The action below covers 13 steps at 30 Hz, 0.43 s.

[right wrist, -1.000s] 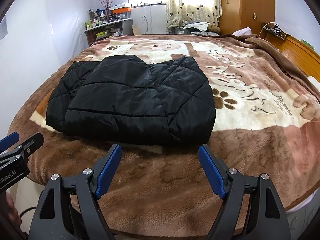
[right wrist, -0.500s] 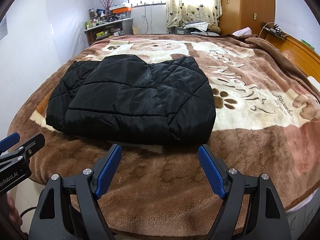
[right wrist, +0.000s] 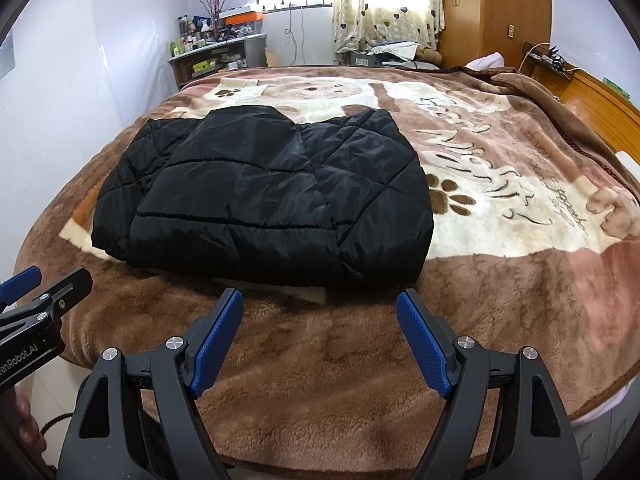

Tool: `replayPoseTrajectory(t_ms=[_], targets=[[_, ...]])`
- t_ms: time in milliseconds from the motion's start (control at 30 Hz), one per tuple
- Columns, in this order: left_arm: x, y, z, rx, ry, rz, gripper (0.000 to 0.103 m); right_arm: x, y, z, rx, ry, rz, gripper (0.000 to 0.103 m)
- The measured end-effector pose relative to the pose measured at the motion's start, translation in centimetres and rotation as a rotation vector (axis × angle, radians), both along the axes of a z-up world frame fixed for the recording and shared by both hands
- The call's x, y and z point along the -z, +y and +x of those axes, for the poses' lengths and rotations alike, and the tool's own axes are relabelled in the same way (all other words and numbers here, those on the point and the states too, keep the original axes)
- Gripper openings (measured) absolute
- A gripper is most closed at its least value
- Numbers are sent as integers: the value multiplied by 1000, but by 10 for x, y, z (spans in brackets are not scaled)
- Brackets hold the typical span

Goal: Fold large clothes

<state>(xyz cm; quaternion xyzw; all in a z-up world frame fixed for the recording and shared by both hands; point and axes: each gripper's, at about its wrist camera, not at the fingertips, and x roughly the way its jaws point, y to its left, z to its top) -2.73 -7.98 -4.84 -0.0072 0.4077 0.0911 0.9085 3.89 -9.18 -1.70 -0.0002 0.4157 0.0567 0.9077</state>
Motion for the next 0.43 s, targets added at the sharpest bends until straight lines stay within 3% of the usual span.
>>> replayPoseTrajectory(t_ms=[433], targets=[[2,3,1,-11,3,-6,91,2,-1,1,2,7,0,79]])
